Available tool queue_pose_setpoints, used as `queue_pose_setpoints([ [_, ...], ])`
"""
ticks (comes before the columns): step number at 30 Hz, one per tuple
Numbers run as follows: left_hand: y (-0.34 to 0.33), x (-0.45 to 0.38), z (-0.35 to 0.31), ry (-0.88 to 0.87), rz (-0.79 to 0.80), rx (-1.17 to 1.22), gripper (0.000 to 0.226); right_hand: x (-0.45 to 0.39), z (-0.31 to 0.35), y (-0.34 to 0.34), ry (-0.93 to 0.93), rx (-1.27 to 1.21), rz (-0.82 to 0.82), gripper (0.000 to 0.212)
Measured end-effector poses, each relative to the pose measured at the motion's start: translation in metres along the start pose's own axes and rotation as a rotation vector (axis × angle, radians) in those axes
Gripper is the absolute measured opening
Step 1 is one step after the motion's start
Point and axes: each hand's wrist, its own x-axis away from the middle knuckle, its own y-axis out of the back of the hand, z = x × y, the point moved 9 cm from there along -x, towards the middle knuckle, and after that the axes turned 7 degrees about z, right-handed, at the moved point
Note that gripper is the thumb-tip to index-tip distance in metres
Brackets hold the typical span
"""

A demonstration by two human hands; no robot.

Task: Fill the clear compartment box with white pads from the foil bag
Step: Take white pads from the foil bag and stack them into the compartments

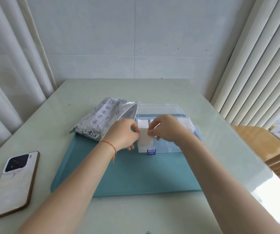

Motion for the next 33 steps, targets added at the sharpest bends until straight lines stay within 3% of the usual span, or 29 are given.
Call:
queue_pose_setpoints([
  [11,-0.009,-0.003,-0.006,0.018,0.122,-0.079,0.033,-0.004,0.000,-0.014,-0.016,0.095,0.021,0.003],
  [16,-0.009,-0.004,-0.008,0.005,0.106,-0.125,0.029,-0.008,-0.002,-0.018,-0.029,0.255,-0.066,0.009],
  [23,-0.006,-0.001,-0.009,-0.015,0.083,-0.138,0.023,-0.013,0.002,-0.027,-0.042,0.438,0.031,0.013],
  [25,0.005,0.002,-0.016,-0.048,0.014,-0.229,0.017,-0.011,0.007,-0.024,-0.014,0.462,0.042,0.013],
  [28,0.059,0.016,-0.026,-0.098,-0.341,-0.244,0.005,-0.009,0.023,-0.006,0.065,0.428,-0.028,0.018],
  [30,0.090,0.023,-0.021,-0.066,-0.500,-0.280,0.015,-0.011,0.037,0.006,0.125,0.393,-0.110,0.023],
  [33,0.094,0.016,0.003,0.067,-0.383,-0.457,0.027,-0.018,0.060,0.002,0.221,0.365,-0.151,0.022],
])
